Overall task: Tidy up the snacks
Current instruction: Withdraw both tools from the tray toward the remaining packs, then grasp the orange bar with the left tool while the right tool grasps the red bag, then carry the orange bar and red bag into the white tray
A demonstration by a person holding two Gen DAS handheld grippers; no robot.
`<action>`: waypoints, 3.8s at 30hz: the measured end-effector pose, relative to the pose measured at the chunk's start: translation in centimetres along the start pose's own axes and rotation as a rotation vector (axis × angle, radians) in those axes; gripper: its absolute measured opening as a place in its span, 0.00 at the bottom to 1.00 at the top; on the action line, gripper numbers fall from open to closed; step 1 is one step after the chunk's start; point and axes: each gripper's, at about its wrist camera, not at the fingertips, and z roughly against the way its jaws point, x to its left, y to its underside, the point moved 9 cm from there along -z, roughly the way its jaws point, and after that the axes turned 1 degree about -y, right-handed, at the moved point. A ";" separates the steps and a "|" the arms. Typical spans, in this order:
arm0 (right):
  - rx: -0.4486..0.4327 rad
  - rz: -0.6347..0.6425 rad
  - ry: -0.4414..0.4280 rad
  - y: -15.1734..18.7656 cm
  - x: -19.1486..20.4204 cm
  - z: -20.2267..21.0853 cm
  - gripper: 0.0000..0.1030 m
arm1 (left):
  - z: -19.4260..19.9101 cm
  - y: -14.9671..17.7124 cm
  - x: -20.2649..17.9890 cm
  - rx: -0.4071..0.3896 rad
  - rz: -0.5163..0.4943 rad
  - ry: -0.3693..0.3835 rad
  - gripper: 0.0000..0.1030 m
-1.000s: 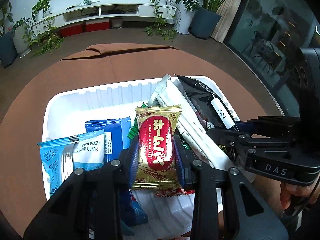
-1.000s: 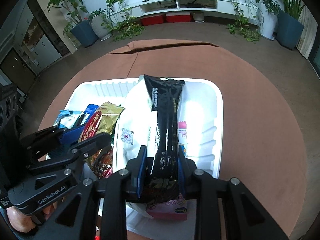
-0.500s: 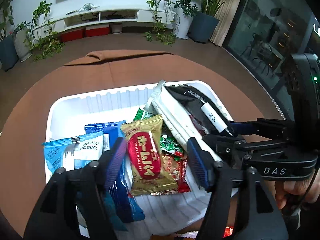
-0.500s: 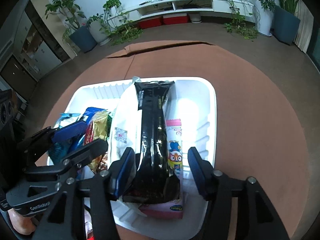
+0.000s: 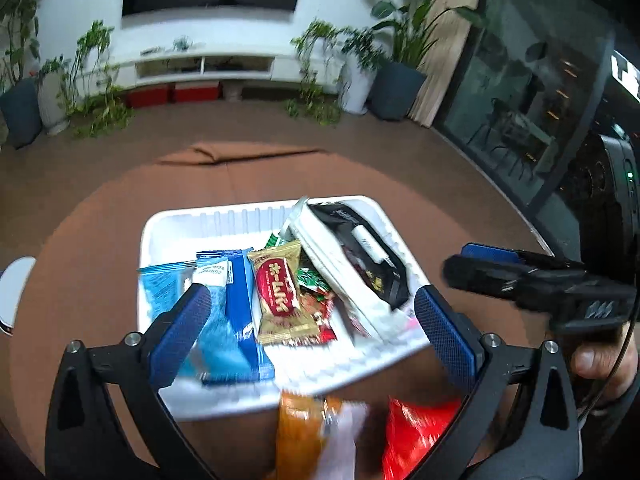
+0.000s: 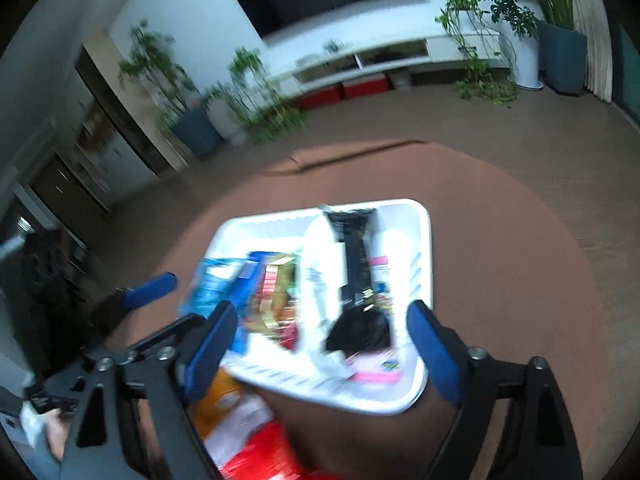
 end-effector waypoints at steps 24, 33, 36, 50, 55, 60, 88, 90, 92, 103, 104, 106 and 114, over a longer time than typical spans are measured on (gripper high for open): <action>0.009 0.275 0.028 16.3 7.7 6.8 0.92 | 9.1 18.2 1.8 0.114 -0.042 -0.102 1.00; 0.075 0.367 0.110 15.9 6.4 4.7 0.91 | 5.2 13.0 2.4 0.183 -0.173 -0.111 0.99; 0.088 0.382 0.117 15.9 6.2 4.0 0.89 | 3.8 12.6 2.6 0.209 -0.210 -0.114 0.92; 0.140 0.378 0.141 15.8 4.6 2.1 0.83 | -0.6 12.9 2.2 0.310 -0.216 -0.066 0.64; 0.152 0.376 0.146 15.9 4.0 1.8 0.83 | -1.0 12.6 2.1 0.329 -0.180 -0.041 0.60; 0.153 0.366 0.138 16.0 3.8 1.9 0.83 | -1.1 12.3 2.3 0.328 -0.124 -0.005 0.60; 0.297 0.528 0.171 15.0 3.1 -2.0 0.74 | -1.8 12.9 2.5 0.387 -0.179 -0.079 0.26; 0.312 0.530 0.171 15.0 3.0 -2.3 0.74 | -1.5 13.0 2.6 0.387 -0.192 -0.084 0.25; 0.333 0.536 0.167 15.2 2.9 -2.6 0.73 | -1.4 13.1 2.5 0.387 -0.202 -0.090 0.23; 0.393 0.546 0.144 15.6 3.4 -3.0 0.54 | -0.4 14.0 2.4 0.382 -0.189 -0.066 0.15; 0.397 0.545 0.146 15.4 3.4 -3.2 0.49 | -0.2 14.1 2.3 0.382 -0.185 -0.057 0.15; 0.402 0.533 0.143 15.3 3.3 -3.0 0.44 | -0.1 14.3 2.1 0.380 -0.182 -0.050 0.15; 0.366 0.468 0.125 14.8 3.4 -2.1 0.28 | 1.0 15.1 2.1 0.352 -0.149 -0.031 0.13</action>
